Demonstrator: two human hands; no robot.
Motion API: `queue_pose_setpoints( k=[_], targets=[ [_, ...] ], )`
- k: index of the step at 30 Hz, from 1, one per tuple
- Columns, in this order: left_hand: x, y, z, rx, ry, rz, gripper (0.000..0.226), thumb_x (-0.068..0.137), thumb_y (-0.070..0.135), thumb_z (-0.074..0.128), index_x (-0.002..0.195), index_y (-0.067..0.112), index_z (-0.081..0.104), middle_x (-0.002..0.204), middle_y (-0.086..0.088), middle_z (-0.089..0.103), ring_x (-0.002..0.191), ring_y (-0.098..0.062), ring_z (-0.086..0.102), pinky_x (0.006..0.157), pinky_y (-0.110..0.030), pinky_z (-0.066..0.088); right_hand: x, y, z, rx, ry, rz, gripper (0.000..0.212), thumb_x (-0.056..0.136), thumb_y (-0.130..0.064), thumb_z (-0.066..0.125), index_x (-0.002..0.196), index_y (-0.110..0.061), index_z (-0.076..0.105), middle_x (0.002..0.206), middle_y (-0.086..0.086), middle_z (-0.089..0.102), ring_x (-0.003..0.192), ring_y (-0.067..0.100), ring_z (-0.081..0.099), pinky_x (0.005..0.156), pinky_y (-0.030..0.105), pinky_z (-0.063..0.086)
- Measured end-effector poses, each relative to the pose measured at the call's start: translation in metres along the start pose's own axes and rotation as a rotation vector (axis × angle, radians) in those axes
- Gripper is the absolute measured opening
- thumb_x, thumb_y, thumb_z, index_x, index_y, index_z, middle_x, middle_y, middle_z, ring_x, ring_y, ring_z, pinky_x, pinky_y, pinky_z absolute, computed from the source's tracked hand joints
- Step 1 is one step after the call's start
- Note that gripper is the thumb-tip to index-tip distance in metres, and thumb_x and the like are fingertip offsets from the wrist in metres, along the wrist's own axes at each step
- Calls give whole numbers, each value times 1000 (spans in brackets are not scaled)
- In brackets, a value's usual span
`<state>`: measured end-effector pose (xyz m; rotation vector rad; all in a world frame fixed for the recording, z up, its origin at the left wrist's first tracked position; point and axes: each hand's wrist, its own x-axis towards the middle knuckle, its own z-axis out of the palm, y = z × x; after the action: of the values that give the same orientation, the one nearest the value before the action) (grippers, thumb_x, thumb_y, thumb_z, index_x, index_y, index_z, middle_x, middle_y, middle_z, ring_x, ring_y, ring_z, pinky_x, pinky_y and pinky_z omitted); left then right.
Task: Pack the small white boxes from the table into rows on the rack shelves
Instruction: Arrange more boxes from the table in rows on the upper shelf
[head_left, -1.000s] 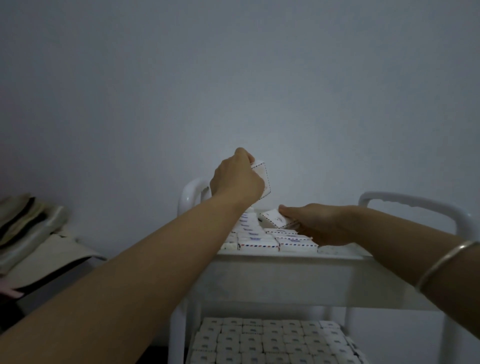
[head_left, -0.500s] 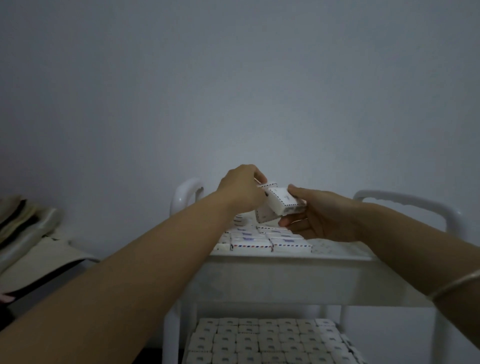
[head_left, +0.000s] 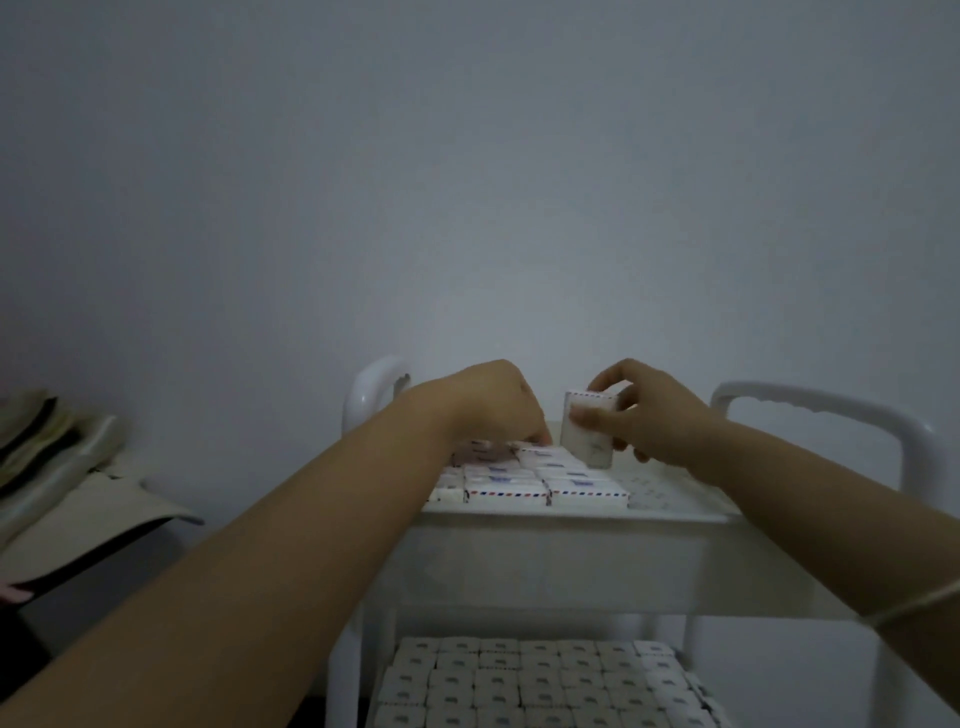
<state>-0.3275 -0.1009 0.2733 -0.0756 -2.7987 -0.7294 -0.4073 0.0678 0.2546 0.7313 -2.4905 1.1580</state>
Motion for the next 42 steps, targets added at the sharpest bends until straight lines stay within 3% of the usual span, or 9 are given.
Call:
queue_pose_setpoints(
  k=[3, 7, 13, 18, 22, 28, 33, 38, 42],
  targets=[
    [-3, 2, -1, 75, 79, -14, 27, 86, 9, 57, 95, 23, 79, 113, 1, 69, 103, -22, 61, 95, -39, 51, -3, -8, 7, -7, -176, -37, 26, 84, -35, 72, 101, -22, 58, 94, 6, 68, 75, 16, 65, 52, 21, 51],
    [-2, 0, -1, 14, 141, -55, 22, 84, 7, 60, 95, 13, 77, 96, 0, 75, 98, -16, 66, 93, -36, 53, -6, -12, 12, 105, -374, 78, 11, 95, -24, 58, 103, -20, 65, 102, 6, 68, 78, 12, 63, 54, 17, 50],
    [-3, 1, -2, -109, 349, -9, 22, 84, 3, 57, 85, 16, 75, 89, 2, 74, 95, -13, 66, 90, -33, 53, -6, -17, 15, 91, -525, 143, 27, 101, -15, 40, 111, -28, 61, 117, 8, 62, 96, 18, 60, 64, 21, 55],
    [-25, 5, -4, -206, 425, 69, 32, 83, 0, 51, 73, 26, 67, 90, 4, 72, 91, -14, 67, 88, -36, 55, -14, -25, 16, -55, -385, 24, 37, 98, -7, 41, 116, -35, 59, 127, -5, 54, 108, 14, 55, 63, 19, 49],
    [-62, 7, -9, -224, 477, 134, 35, 84, 3, 45, 72, 30, 65, 92, 8, 71, 89, -13, 67, 83, -37, 56, -33, -44, 10, -126, -173, -186, 37, 95, -2, 44, 114, -30, 61, 120, -6, 61, 109, 13, 56, 90, 32, 51],
    [-165, -12, -16, -332, 604, 244, 37, 80, -6, 43, 79, 20, 69, 81, 8, 72, 73, -14, 66, 64, -24, 52, -116, -110, 31, 6, 47, -488, 33, 82, -6, 50, 70, -32, 66, 71, -13, 67, 67, 8, 61, 64, 27, 49],
    [-264, -92, 8, -550, 650, 30, 39, 78, -19, 39, 66, 13, 58, 58, 0, 61, 50, -6, 54, 47, -12, 40, -197, -149, 113, 22, -365, -583, 22, 77, -9, 53, 77, -30, 60, 77, -5, 68, 65, 10, 62, 66, 30, 52],
    [-366, -213, 22, -302, 717, -367, 36, 82, -11, 46, 74, 19, 64, 75, -1, 69, 68, -16, 65, 62, -35, 54, -228, -172, 239, -75, -636, -655, 18, 85, -16, 56, 100, -24, 63, 99, -4, 64, 88, 12, 59, 80, 28, 48],
    [-446, -288, 20, 25, 832, -592, 29, 87, 4, 54, 80, 31, 65, 91, 9, 69, 87, -15, 63, 74, -34, 49, -232, -194, 335, -74, -696, -746, 36, 93, -41, 56, 126, -27, 55, 131, -1, 52, 124, 17, 44, 103, 33, 37]
  ],
)
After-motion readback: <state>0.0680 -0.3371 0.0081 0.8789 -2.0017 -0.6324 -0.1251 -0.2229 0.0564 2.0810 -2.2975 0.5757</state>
